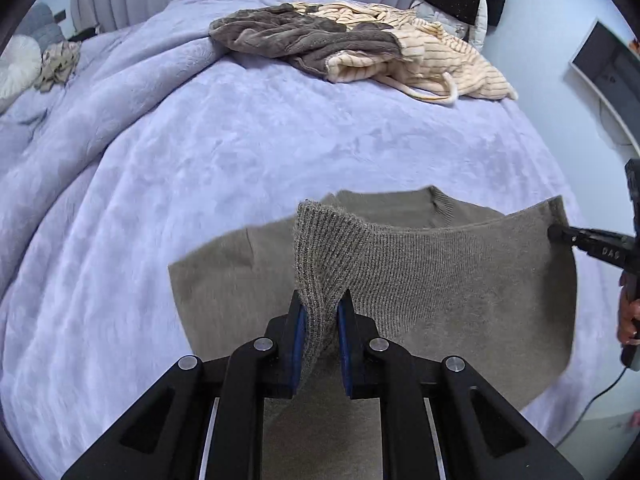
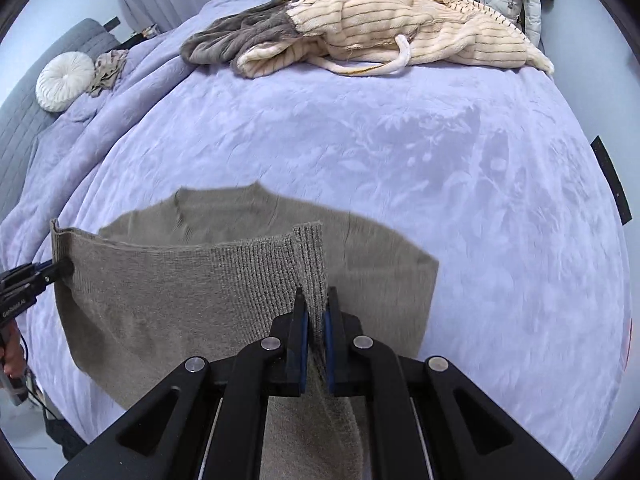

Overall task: Fold small clothes
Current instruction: 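Open both grippers, release the hem and withdraw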

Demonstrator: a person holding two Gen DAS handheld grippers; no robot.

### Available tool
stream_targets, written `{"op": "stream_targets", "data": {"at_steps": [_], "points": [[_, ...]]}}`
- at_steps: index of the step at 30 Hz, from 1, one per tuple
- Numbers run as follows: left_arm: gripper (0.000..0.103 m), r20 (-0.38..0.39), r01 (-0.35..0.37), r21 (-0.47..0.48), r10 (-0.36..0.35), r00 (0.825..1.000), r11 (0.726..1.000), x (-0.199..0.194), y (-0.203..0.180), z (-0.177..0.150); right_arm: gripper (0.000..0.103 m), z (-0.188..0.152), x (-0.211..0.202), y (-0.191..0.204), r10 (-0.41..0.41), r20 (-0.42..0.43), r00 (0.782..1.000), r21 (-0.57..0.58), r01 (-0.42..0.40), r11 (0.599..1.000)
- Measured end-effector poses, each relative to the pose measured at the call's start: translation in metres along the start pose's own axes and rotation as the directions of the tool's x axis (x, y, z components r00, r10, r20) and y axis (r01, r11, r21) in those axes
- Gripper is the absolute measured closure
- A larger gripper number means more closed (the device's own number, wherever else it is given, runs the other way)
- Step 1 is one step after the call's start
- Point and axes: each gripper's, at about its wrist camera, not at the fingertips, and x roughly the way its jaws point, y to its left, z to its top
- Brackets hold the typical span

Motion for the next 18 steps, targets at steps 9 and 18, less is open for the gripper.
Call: {"op": "stream_targets", "data": {"at_steps": [9, 18], "points": [[0.087, -0.102, -0.269, -0.059, 0.262, 0.960, 0.961, 0.090, 0.034, 0.002, 0.096, 0.018, 0.110, -0.010, -0.076, -0.114, 0.991, 0.009, 0.078, 0.997], [0.087, -0.132, -0.266, -0.183, 0.244, 0.961, 0.947, 0.050, 0.093, -0.008, 0.070, 0.012, 0.071, -0.049, -0.118, -0.066, 0.991, 0.183, 0.128, 0.975]]}}
